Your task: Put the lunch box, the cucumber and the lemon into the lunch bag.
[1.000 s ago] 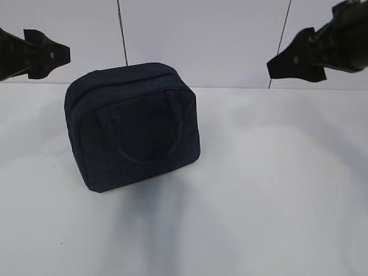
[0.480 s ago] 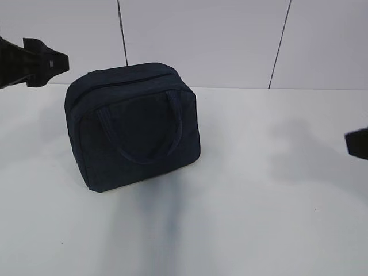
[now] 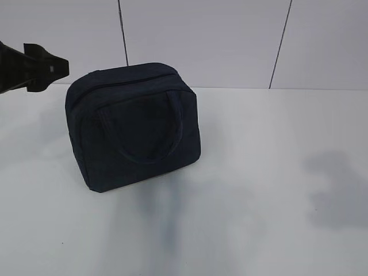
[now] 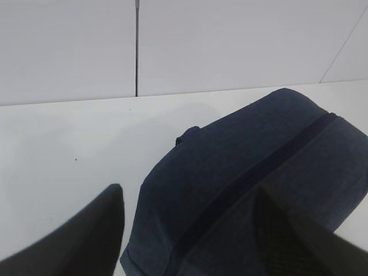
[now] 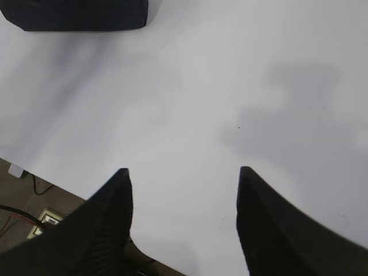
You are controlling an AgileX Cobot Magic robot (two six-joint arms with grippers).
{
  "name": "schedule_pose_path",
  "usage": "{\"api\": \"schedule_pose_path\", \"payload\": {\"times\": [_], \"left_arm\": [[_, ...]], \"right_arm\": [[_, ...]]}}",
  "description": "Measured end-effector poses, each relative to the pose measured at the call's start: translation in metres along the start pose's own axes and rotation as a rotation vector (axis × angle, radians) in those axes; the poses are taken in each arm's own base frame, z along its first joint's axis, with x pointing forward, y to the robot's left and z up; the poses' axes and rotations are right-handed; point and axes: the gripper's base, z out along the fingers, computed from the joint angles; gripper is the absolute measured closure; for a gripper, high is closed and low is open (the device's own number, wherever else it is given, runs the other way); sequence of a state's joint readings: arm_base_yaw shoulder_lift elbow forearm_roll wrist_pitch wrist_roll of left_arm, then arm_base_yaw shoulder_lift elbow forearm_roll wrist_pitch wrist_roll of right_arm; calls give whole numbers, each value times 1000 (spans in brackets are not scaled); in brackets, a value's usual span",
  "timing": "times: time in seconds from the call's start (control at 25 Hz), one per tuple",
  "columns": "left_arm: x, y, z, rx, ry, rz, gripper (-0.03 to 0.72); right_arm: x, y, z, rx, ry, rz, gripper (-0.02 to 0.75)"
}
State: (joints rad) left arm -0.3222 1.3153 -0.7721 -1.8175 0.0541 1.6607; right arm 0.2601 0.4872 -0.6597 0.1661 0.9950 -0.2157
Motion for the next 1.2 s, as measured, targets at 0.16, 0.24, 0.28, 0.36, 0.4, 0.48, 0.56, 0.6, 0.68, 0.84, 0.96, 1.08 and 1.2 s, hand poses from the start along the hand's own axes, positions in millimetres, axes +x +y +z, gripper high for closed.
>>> {"api": "schedule_pose_path", "payload": {"times": [0.16, 0.24, 0.28, 0.36, 0.4, 0.48, 0.56, 0.6, 0.68, 0.84, 0.96, 1.08, 1.2], "left_arm": [[0, 0, 0, 0, 0, 0, 195], [0, 0, 0, 0, 0, 0, 196], [0, 0, 0, 0, 0, 0, 197], [0, 0, 0, 0, 0, 0, 198], [0, 0, 0, 0, 0, 0, 198], [0, 0, 0, 0, 0, 0, 199], [0, 0, 0, 0, 0, 0, 199], [0, 0, 0, 0, 0, 0, 199], [0, 0, 0, 0, 0, 0, 199], [0, 0, 0, 0, 0, 0, 199], [0, 0, 0, -1, -1, 0, 202], [0, 0, 0, -1, -1, 0, 204], [0, 0, 0, -1, -1, 0, 204]], "right_arm": [[13, 3, -21, 31, -77, 12, 281], [21, 4, -27, 41, -99, 17, 281], [26, 4, -28, 45, -98, 24, 281], [37, 5, -28, 47, -101, 38, 281], [42, 6, -29, 47, -106, 43, 281], [52, 7, -31, 53, -135, 44, 281], [61, 9, -37, 63, -171, 42, 281], [65, 9, -40, 71, -193, 40, 281], [71, 9, -45, 89, -227, 46, 281], [79, 8, -50, 114, -269, 53, 286], [83, 7, -41, 114, -231, 58, 306], [87, 7, -36, 111, -194, 60, 315], [88, 7, -34, 110, -184, 61, 317]]}}
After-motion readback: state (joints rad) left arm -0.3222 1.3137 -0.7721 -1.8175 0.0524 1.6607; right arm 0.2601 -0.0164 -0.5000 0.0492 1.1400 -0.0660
